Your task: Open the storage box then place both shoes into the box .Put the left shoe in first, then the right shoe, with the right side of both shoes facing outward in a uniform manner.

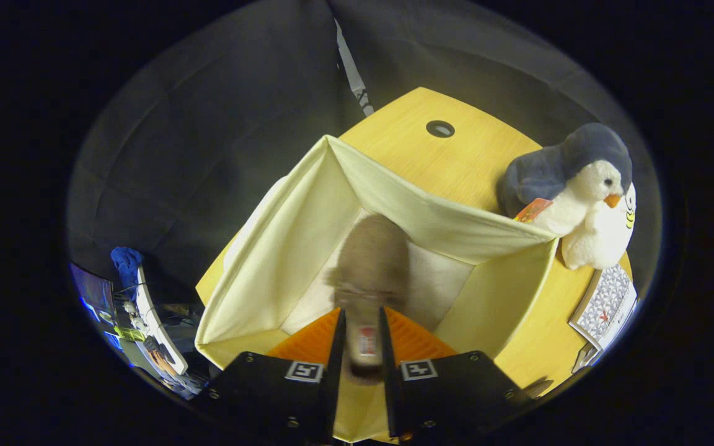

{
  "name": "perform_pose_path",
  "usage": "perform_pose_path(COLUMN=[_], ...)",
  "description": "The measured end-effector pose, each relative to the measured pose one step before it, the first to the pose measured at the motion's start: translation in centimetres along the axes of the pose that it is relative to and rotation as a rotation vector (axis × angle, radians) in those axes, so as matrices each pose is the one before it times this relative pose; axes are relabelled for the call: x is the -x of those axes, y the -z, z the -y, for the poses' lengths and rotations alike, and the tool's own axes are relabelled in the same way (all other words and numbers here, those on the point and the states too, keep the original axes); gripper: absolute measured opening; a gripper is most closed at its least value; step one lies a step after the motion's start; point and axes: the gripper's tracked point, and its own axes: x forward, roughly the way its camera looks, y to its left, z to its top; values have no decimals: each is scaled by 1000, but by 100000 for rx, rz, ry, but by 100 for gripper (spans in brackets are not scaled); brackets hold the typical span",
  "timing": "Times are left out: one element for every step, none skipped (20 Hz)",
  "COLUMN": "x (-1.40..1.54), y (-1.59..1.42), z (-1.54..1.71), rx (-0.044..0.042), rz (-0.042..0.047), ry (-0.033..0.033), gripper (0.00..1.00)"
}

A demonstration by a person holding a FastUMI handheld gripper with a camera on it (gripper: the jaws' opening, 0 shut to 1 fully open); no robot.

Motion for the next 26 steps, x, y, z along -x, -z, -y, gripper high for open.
perform_pose_path(x=[1056, 736, 1254, 999, 1356, 1162, 1274, 762, 790, 523, 763, 1042, 921, 579, 755, 882, 834, 718, 731, 642, 532, 502, 598, 467, 397, 356], y=[23, 169, 24, 78, 67, 71, 103, 165, 321, 749, 489, 153, 552, 602, 462, 572, 488, 595, 483, 579, 463, 522, 499, 596, 551, 764], z=[184, -36, 9, -73, 220, 297, 321, 461, 528, 807, 855, 772, 626, 709, 935, 887, 1067, 741, 1005, 1188, 1032, 1054, 1073, 1143, 1242, 1652], rx=[2086, 954, -10, -712, -657, -601, -598, -485, -1203, -1387, -1478, -1944, -2813, -2905, -2869, -2605, -2489, -2227, -2524, -2798, -2824, -2376, -2440, -2276, -1775, -1439], rz=[1181, 1079, 1253, 1505, 1796, 1404, 1836, 1631, 852, 606, 636, 867, 1221, 1094, 1356, 1129, 904, 524, 329, 665, 470, 514, 707, 885, 706, 345], ry=[456, -804, -732, -899, 84, 367, 7, 109, 204, 685, 840, 333, -764, 323, 387, 865, 966, 1002, 900, 955, 1061, 876, 711, 860, 1323, 1786], gripper=[48, 54, 61, 64, 67, 68, 73, 79, 88, 91, 95, 95, 98, 99, 99, 99, 99, 98, 98, 98, 98, 98, 99, 99, 99, 98])
